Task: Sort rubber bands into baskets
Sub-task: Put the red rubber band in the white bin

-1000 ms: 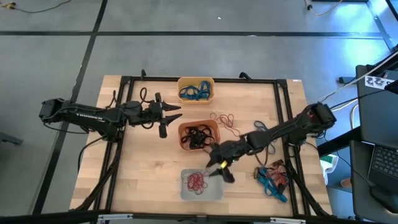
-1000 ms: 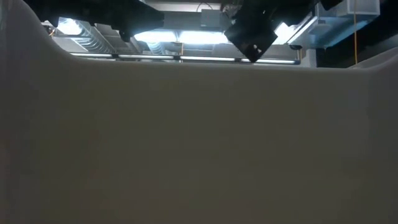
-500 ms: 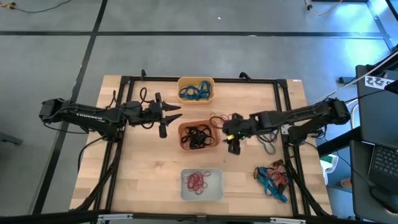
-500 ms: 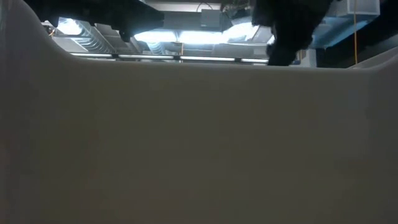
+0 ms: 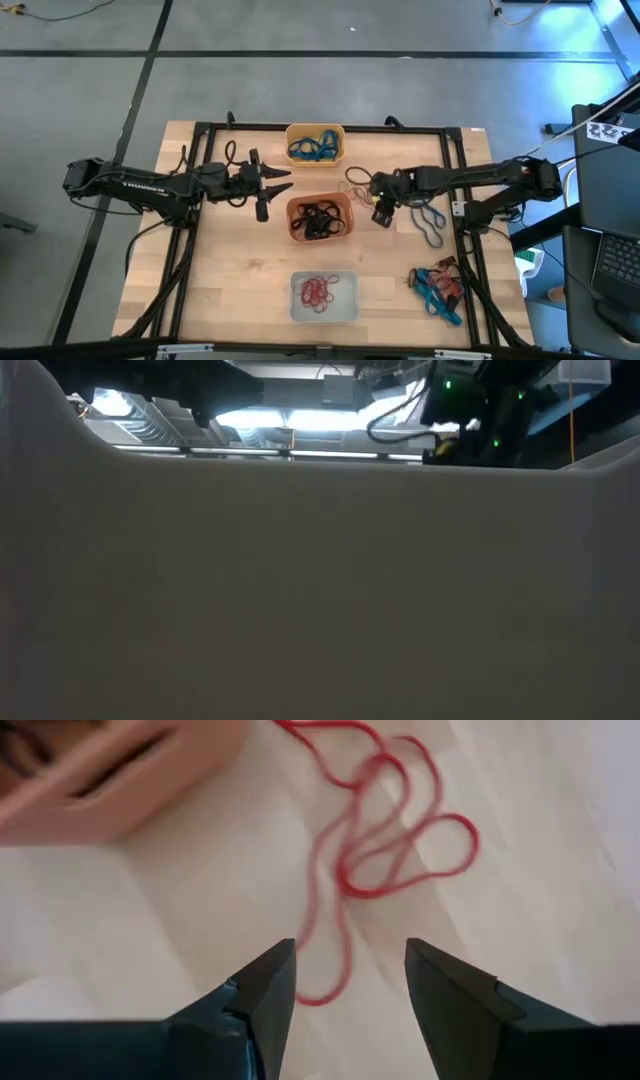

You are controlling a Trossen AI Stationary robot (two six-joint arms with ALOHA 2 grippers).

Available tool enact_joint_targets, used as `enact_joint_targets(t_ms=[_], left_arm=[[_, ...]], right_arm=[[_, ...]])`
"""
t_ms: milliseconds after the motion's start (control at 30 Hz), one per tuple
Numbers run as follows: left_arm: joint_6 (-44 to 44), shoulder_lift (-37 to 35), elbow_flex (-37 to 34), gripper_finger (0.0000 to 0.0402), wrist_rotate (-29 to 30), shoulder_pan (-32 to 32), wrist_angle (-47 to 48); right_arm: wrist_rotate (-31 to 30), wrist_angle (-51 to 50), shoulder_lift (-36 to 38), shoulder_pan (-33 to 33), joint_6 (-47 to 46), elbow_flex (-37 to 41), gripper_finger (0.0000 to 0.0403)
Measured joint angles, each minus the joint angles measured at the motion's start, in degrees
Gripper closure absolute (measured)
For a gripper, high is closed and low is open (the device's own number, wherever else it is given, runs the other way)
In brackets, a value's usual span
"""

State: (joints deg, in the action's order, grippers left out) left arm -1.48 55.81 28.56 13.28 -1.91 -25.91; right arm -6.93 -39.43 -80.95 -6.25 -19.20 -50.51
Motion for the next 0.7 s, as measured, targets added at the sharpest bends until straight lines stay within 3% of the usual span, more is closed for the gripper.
enact_joint_targets(t_ms=[333, 700], left_arm=[[0.0, 0.0, 0.0, 0.026, 0.0, 0.0, 0.0], [-0.02, 0.0, 0.0, 0.026, 0.01, -0.12, -0.02]], right_arm=[[4.51, 9.35, -1.11, -3.69, 0.13, 6.7, 0.0213], [3.57, 14.83, -6.79, -3.67, 1.54, 7.59, 0.0213]])
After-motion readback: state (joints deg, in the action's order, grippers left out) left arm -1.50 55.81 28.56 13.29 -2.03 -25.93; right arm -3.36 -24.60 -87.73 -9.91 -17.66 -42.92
